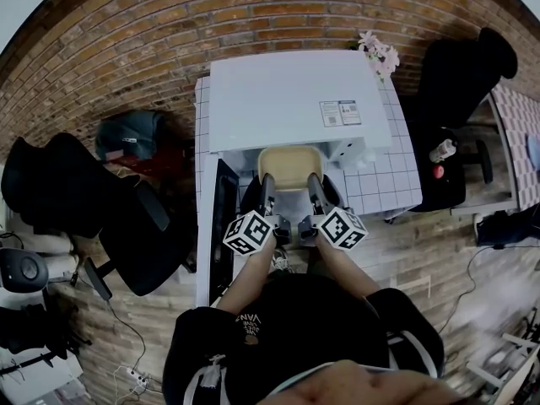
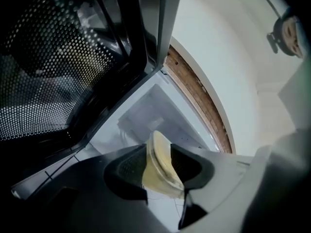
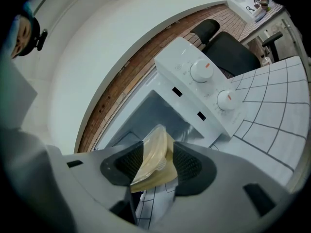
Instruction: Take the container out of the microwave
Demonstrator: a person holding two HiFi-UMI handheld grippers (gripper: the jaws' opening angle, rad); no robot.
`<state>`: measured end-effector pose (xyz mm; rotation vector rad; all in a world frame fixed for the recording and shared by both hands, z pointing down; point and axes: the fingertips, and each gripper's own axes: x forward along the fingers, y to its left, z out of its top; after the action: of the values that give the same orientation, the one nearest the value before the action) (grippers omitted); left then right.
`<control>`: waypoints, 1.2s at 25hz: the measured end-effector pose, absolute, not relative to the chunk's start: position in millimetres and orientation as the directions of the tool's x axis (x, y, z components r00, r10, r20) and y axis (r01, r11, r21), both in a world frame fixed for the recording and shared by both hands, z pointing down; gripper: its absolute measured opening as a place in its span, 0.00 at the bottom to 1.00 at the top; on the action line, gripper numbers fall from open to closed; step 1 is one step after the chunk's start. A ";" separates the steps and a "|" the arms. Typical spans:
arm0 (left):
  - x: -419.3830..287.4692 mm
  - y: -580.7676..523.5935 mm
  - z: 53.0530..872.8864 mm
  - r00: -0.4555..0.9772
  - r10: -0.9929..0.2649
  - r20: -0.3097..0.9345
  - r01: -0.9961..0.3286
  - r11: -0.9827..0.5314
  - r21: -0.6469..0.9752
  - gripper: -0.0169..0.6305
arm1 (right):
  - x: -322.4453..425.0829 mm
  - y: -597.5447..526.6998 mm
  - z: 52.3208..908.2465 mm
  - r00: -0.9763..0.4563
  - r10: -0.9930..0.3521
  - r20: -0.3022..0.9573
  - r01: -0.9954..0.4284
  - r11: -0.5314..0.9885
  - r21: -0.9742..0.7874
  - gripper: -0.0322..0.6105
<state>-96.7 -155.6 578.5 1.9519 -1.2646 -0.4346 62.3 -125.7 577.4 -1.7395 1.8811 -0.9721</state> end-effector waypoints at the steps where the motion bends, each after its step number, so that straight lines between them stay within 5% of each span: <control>1: -96.2 -154.9 577.5 0.457 -0.882 0.112 -0.625 -0.230 0.746 0.27 | 62.7 -124.3 576.4 -0.142 -0.976 0.163 -0.699 -0.018 -0.715 0.34; 30: -85.2 -103.6 545.2 0.349 -0.935 0.065 -0.646 -0.190 0.739 0.27 | 75.1 -95.8 554.4 -0.337 -0.930 0.149 -0.674 0.128 -0.727 0.34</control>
<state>-85.2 -103.6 545.2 1.9255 -1.3779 -0.5344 75.1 -95.8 554.4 -1.5560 2.0710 -1.0406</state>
